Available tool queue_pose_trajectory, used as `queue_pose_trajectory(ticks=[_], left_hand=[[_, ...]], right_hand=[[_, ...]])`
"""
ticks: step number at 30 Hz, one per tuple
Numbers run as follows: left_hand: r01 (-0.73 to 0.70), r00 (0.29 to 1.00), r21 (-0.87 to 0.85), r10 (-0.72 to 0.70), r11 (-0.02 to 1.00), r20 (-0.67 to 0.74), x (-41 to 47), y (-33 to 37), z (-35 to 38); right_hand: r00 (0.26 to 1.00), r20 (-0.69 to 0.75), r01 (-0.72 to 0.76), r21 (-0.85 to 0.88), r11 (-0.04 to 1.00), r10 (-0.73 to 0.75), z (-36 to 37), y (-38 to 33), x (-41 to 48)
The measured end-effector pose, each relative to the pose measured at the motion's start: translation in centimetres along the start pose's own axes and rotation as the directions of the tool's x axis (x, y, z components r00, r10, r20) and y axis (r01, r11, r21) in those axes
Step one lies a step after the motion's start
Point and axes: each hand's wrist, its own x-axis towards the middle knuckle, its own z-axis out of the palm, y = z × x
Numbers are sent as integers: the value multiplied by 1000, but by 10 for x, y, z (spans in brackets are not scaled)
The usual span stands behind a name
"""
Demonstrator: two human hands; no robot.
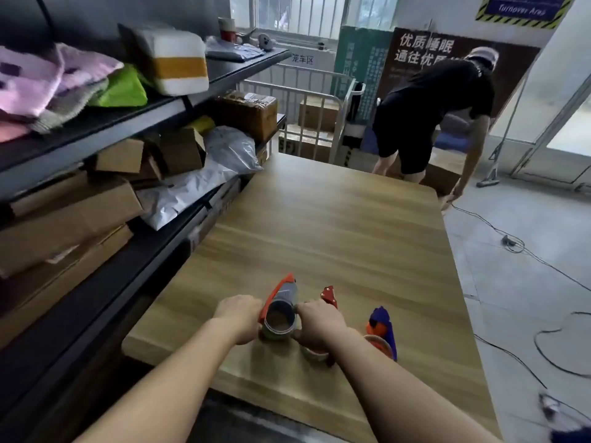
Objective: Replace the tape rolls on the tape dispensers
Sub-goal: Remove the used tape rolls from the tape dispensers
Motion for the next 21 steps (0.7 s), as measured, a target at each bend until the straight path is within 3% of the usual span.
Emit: queue_pose_trajectory(ticks=[9, 14, 18, 21], left_hand=[[132, 986, -228, -104, 965, 130, 37, -2, 31], [143, 972, -374, -58, 916, 230, 53, -5, 43], [195, 961, -610, -26, 768, 275, 64, -11, 46], [285, 949, -811, -30, 511, 314, 70, -15, 47]], right_hand=[[994, 101, 32, 69, 997, -39, 18, 8, 43], [982, 187, -4, 126, 992, -20, 27, 8, 65], [969, 241, -116, 252, 961, 53, 33, 7, 80], [966, 221, -214, 375, 902, 137, 33, 4, 91]])
